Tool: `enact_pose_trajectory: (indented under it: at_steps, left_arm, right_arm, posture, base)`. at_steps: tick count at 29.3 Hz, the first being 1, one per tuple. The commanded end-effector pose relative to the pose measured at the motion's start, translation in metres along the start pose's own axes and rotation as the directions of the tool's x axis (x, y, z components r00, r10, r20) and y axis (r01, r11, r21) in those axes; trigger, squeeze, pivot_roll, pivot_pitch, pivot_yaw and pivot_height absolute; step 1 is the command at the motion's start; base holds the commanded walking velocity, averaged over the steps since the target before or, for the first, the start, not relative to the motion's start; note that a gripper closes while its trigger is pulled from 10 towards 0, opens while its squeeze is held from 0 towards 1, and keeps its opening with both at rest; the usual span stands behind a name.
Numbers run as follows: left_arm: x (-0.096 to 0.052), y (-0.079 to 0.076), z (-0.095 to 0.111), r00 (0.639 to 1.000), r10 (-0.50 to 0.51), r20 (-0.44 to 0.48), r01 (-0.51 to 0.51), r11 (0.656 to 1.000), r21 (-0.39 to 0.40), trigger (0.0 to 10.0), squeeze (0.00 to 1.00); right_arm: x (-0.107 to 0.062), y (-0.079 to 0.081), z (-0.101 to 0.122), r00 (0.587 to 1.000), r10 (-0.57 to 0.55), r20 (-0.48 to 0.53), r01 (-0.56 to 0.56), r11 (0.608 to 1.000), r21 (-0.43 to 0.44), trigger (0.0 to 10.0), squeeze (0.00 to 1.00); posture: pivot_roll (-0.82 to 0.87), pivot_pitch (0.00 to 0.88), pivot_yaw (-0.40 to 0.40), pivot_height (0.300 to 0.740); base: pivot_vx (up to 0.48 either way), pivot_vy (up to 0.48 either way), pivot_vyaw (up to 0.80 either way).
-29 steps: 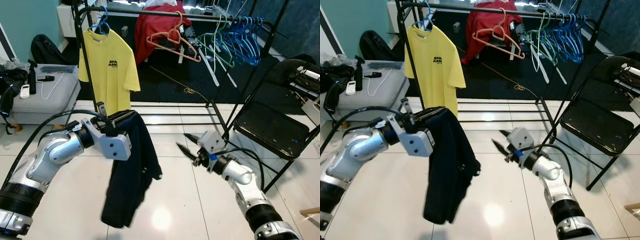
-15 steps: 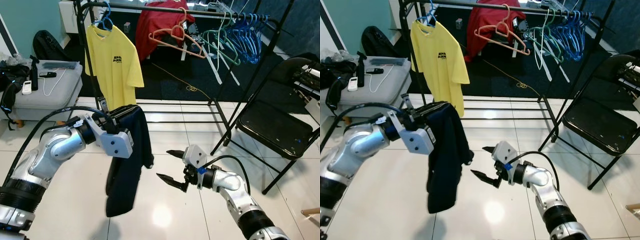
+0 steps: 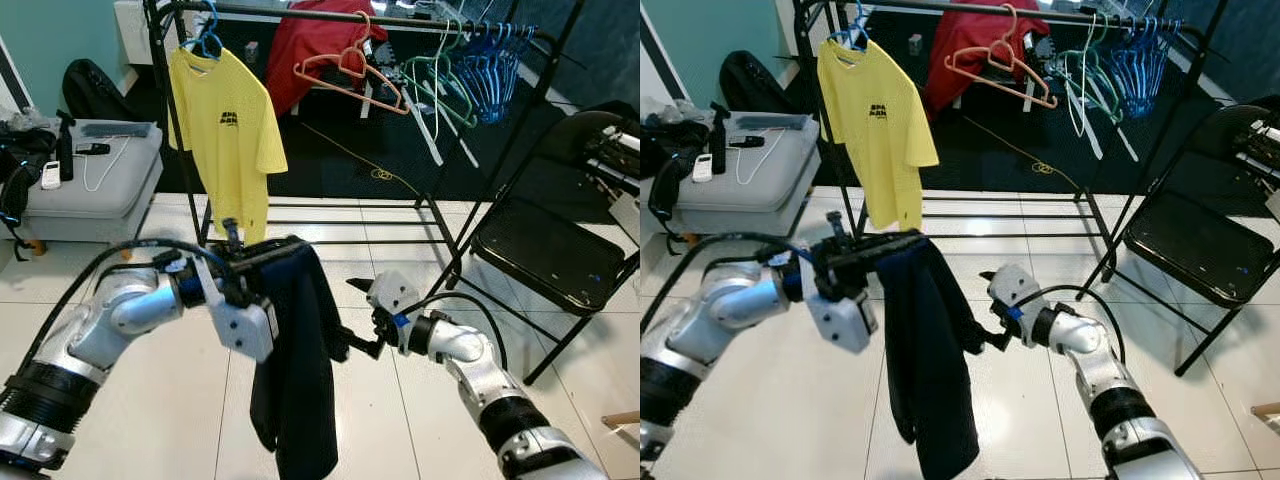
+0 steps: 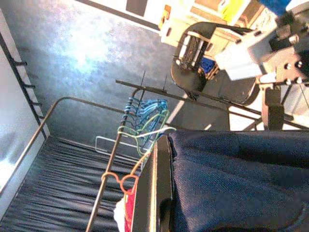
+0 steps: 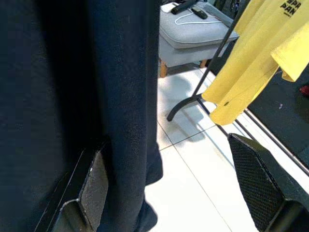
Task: Hang hanger
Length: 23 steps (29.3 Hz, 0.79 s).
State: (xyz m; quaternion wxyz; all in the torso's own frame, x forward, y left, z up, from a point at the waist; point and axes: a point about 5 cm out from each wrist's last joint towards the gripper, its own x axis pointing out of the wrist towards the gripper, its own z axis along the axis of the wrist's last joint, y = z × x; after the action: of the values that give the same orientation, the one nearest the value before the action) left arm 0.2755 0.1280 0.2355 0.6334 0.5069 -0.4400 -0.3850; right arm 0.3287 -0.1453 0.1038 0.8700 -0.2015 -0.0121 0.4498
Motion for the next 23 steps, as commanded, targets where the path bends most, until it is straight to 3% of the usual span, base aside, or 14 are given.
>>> enact_pose_trajectory:
  at_steps: [1,3,4,5,7,8,18,23]
  left_arm:
    - [-0.001,0.001,0.007,0.999,-0.008,0.040,0.008,1.000,0.008,10.0,0.00]
    - [-0.001,0.001,0.007,0.999,-0.008,0.040,0.008,1.000,0.008,10.0,0.00]
    - [0.002,0.003,0.012,0.997,-0.010,0.082,0.009,1.000,0.016,10.0,0.00]
    - [0.005,0.006,0.016,0.994,-0.004,0.111,0.001,1.000,0.026,10.0,0.00]
    - [0.005,0.006,0.016,0.994,-0.004,0.111,0.001,1.000,0.026,10.0,0.00]
    - [0.008,0.008,0.020,0.991,0.001,0.130,-0.005,0.999,0.032,10.0,0.00]
    - [0.008,0.010,0.022,0.990,0.006,0.141,-0.011,0.999,0.035,10.0,0.00]
    - [0.008,0.010,0.021,0.989,-0.002,0.148,-0.004,0.999,0.038,10.0,0.00]
  right_arm:
    - [-0.002,0.000,-0.002,1.000,0.003,0.003,-0.003,1.000,0.020,10.0,0.00]
    - [-0.002,0.000,-0.002,1.000,0.003,0.003,-0.003,1.000,0.020,10.0,0.00]
    - [0.003,0.007,-0.007,0.996,0.087,-0.013,-0.085,0.993,0.076,10.0,0.00]
    - [0.008,0.014,-0.010,0.986,0.167,-0.021,-0.163,0.979,0.124,4.0,0.00]
    - [0.008,0.014,-0.010,0.986,0.167,-0.021,-0.163,0.979,0.124,4.0,0.00]
    - [0.011,0.019,-0.011,0.975,0.223,-0.020,-0.217,0.964,0.155,0.0,0.00]
    - [0.016,0.023,-0.007,0.964,0.264,0.026,-0.263,0.944,0.196,0.0,0.00]
    - [0.011,0.018,-0.009,0.977,0.207,0.043,-0.211,0.954,0.211,0.0,0.00]
  posture:
    - [-0.04,0.146,-0.074,0.740]
    - [-0.04,0.146,-0.074,0.740]
    - [-0.02,0.145,-0.076,0.740]
    - [-0.02,0.146,-0.079,0.740]
    - [-0.02,0.146,-0.079,0.740]
    - [-0.01,0.146,-0.079,0.740]
    - [-0.01,0.148,-0.072,0.740]
    - [-0.01,0.147,-0.060,0.740]
  base:
    - [0.000,0.000,0.00]
    - [0.000,0.000,0.00]
    - [0.000,0.000,0.00]
    - [0.000,0.000,0.00]
    - [0.000,0.000,0.00]
    - [0.000,0.000,0.00]
    - [0.000,0.000,0.00]
    - [0.000,0.000,0.00]
